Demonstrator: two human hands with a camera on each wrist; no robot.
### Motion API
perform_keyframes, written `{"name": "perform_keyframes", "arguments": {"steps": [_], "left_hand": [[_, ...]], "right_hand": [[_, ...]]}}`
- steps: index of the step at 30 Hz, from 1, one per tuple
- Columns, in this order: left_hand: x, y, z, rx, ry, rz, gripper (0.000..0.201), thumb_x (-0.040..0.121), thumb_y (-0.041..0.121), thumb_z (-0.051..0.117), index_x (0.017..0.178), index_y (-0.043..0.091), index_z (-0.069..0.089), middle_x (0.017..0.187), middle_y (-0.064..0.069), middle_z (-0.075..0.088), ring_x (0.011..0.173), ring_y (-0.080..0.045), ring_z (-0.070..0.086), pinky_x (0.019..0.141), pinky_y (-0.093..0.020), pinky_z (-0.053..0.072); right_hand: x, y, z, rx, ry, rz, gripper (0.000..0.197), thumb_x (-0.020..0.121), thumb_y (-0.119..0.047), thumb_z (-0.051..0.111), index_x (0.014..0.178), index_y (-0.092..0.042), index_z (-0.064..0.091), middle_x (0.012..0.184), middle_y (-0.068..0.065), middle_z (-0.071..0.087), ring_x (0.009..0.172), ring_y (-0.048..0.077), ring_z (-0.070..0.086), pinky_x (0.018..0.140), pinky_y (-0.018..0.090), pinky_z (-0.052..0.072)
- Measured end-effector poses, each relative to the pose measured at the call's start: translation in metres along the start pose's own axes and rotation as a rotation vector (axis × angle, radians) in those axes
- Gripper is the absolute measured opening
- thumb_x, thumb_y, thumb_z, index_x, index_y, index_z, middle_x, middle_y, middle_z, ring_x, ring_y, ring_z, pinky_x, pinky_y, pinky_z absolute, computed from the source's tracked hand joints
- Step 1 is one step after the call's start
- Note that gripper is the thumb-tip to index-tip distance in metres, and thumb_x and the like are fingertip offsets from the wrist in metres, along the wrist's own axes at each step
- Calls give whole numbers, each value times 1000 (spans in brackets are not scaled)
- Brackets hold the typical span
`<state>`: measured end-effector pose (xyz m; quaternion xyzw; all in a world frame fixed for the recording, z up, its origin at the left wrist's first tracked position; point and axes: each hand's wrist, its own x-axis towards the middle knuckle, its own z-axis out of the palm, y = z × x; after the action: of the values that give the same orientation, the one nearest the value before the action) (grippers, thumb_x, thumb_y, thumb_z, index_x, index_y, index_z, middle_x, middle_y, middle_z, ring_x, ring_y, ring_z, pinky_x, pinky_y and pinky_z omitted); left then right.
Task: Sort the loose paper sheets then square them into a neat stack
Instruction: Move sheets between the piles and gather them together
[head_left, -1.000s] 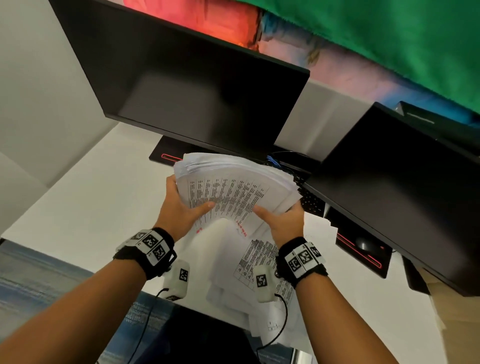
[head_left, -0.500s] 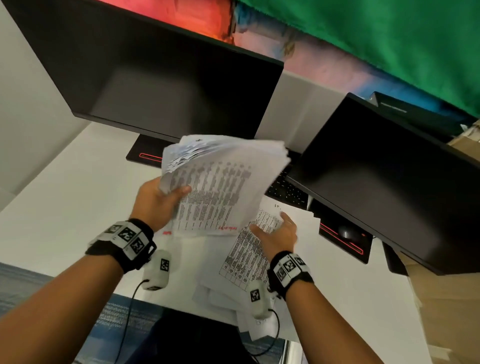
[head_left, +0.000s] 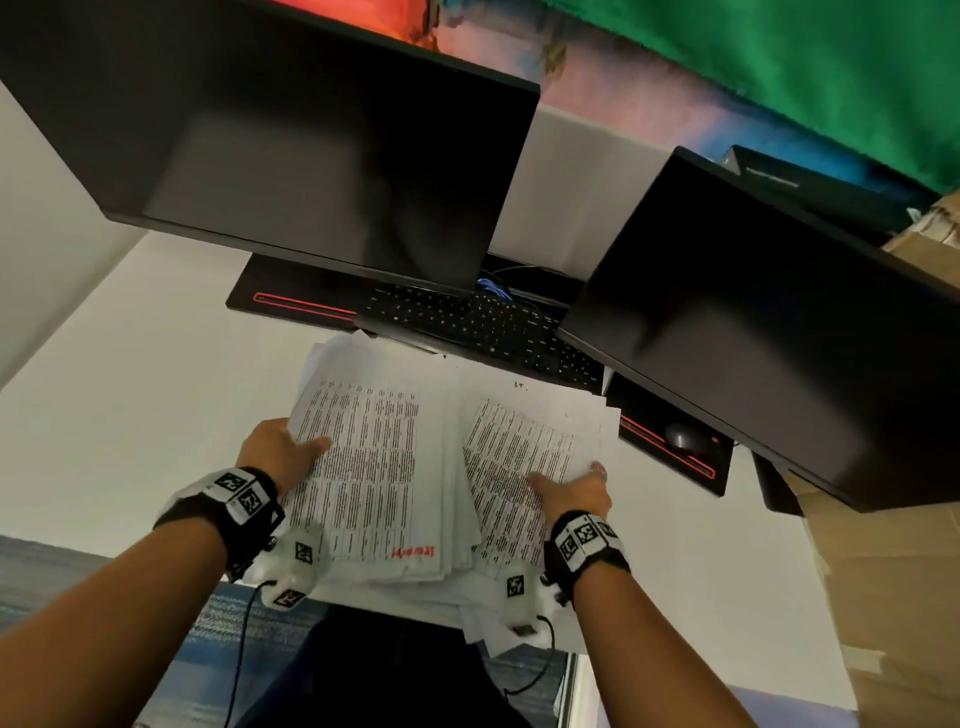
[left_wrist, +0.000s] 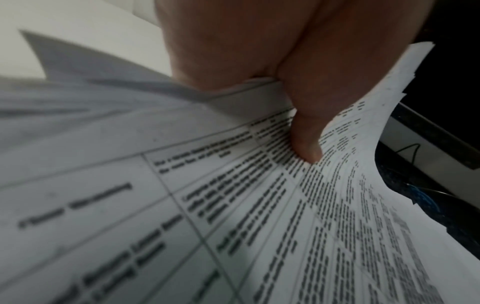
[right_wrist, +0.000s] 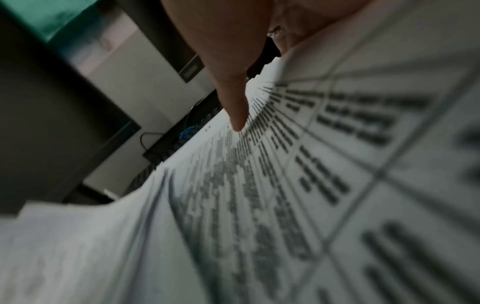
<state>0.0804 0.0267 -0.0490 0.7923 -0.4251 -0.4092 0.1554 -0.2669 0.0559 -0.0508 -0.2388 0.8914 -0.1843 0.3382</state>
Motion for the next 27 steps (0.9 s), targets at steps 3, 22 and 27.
{"name": "perform_keyframes", "arguments": {"steps": [3,22,27], "left_hand": [[0,-2,0,-21,4,-10,36,89,31,73,109,1,70,79,-10,70,64,-22,66,51,-25,44],[-14,5,2,106,-134,131,32,100,26,54,121,3,63,88,-6,65,69,-15,61,53,-19,40],[-18,9,3,-142,-102,-1,68,102,56,23,121,4,62,115,-13,64,112,-33,60,97,-38,43]], "right_hand": [[-8,-11,3,143,-174,71,114,56,-35,94,148,-4,32,141,17,51,123,33,56,98,40,51],[-62,-97,-91,517,-436,-470,42,75,0,81,111,-17,70,108,4,76,99,22,73,85,42,58],[-21,-67,5,124,-326,-259,56,82,-12,78,130,-14,50,123,9,65,112,28,64,101,37,49]]}}
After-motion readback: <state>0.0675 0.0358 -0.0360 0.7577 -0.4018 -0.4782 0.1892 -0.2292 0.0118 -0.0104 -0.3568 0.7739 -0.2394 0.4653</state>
